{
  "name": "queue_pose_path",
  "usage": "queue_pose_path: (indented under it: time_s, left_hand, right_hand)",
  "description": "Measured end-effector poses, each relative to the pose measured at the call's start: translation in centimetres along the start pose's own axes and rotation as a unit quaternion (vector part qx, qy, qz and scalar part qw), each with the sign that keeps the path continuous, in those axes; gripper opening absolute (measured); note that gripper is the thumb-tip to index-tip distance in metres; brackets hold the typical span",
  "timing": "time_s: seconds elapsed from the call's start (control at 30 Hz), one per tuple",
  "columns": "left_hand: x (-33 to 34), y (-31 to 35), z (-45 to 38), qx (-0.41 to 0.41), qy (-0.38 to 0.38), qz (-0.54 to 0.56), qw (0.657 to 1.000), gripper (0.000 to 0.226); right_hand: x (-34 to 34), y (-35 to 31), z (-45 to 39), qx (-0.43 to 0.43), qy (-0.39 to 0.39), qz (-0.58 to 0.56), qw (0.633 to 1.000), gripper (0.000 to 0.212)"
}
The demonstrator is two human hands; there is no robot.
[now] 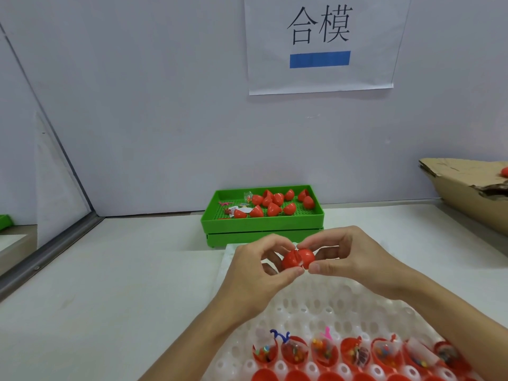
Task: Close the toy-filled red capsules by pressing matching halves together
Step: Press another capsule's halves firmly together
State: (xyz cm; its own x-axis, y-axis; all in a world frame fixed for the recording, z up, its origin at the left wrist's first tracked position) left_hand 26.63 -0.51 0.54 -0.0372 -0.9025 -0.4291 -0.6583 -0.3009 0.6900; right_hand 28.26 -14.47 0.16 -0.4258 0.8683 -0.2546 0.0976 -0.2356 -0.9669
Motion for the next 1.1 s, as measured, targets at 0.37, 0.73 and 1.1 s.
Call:
queue_pose_path:
  time_s: [0.37,0.73,1.1]
  left_hand:
    - [0.3,0.9,0.0,0.039,-0.016,-0.003,0.999,0.021]
    - [0.3,1.3,0.0,0.072,-0.009,-0.036,0.997,0.021]
    - [0.8,1.5,0.0,0.085,-0.032,-0.056,0.994,0.015]
  right_hand:
    - [-0.1,0.5,-0.3,0.009,0.011,-0.017,1.000,0.026]
    - [-0.4,0.7,-0.3,0.015,0.022,-0.025,0.999,0.025]
    - [-0.3,0.4,-0.3,0.014,0.022,-0.026,0.999,0.025]
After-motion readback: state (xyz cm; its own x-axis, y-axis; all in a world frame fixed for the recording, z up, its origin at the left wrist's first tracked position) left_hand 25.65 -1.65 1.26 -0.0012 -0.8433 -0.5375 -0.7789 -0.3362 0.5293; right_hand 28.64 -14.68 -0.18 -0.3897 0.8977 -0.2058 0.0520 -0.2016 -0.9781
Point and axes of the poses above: each hand's wrist, its own z-axis away from the middle knuckle, its own x-axis out of the palm, y = z × x, the point moved 10 cm from there along -z, towards the middle knuckle, and after that the axes turned 14 degrees about x, right-handed, at the moved point
